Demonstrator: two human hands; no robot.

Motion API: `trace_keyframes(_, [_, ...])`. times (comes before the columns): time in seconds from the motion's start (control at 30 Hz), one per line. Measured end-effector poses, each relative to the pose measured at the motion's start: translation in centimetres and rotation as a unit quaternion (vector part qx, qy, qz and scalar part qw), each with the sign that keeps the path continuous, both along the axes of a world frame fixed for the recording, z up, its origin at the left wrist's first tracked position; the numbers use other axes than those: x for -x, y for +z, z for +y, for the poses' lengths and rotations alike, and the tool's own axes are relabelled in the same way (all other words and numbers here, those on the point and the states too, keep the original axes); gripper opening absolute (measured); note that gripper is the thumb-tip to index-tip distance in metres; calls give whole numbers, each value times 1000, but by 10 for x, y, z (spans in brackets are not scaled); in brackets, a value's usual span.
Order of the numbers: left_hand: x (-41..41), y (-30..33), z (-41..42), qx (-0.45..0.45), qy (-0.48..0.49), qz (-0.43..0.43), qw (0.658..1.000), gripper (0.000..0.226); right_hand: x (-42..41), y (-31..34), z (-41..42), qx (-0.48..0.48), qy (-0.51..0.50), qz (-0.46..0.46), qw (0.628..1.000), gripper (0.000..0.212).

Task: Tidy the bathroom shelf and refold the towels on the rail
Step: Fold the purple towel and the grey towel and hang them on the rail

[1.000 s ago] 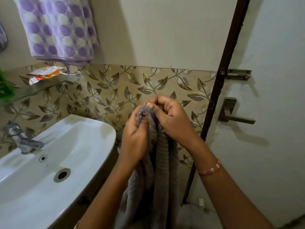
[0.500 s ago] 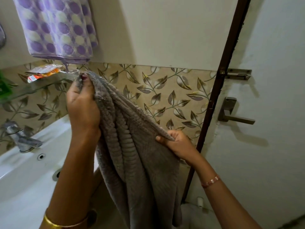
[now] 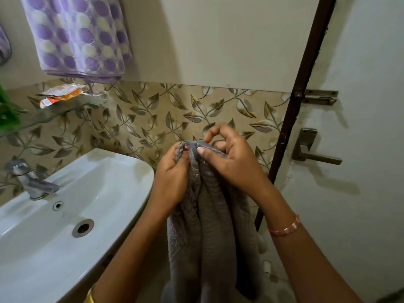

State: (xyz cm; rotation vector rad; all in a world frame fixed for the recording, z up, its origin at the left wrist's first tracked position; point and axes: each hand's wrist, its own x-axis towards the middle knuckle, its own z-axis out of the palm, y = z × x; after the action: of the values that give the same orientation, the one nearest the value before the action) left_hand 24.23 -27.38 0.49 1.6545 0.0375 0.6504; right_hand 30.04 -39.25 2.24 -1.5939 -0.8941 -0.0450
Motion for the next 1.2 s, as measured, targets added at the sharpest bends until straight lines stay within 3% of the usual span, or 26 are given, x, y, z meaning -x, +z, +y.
trace_keyframes(0.1, [2, 4, 3, 10, 49, -7, 999, 24, -6, -26, 2, 8, 10, 47, 999, 17])
trace_keyframes(0.27, [9, 29, 29, 141, 131, -58, 980, 23, -21, -89, -4, 76, 2, 159, 984, 14])
trace_keyframes(0.4, [11, 29, 31, 20, 104, -74, 992, 22, -22, -89, 0, 34, -69, 180, 981, 19])
trace_keyframes(0.5, [8, 8, 16, -104, 71, -45, 991, 40, -17, -40, 6, -3, -70, 78, 994, 14])
trace_keyframes(0.57, [6, -3, 2, -125, 29, -41, 991, 47, -6, -7, 11, -12, -42, -8, 999, 17])
trace_keyframes(0.7, [5, -4, -7, -13, -48, -66, 997, 29, 8, 24, 14, 21, -35, -100, 994, 22])
trace_keyframes(0.8, [6, -3, 6, 73, -33, -51, 995, 22, 6, 15, 11, 14, 37, -27, 999, 6])
trace_keyframes(0.87, [8, 0, 15, 109, 19, -48, 993, 23, 0, -1, 9, -1, 70, 43, 997, 20])
trace_keyframes(1.03, [14, 24, 44, 168, 109, -83, 976, 22, -14, -48, -4, 80, 34, 140, 986, 7])
trace_keyframes(1.1, [17, 30, 48, 125, 114, -84, 982, 22, -18, -57, -7, 71, -34, 164, 983, 6])
trace_keyframes(1.2, [20, 28, 40, -6, 112, -91, 990, 34, -20, -43, -10, 55, -87, 102, 989, 13])
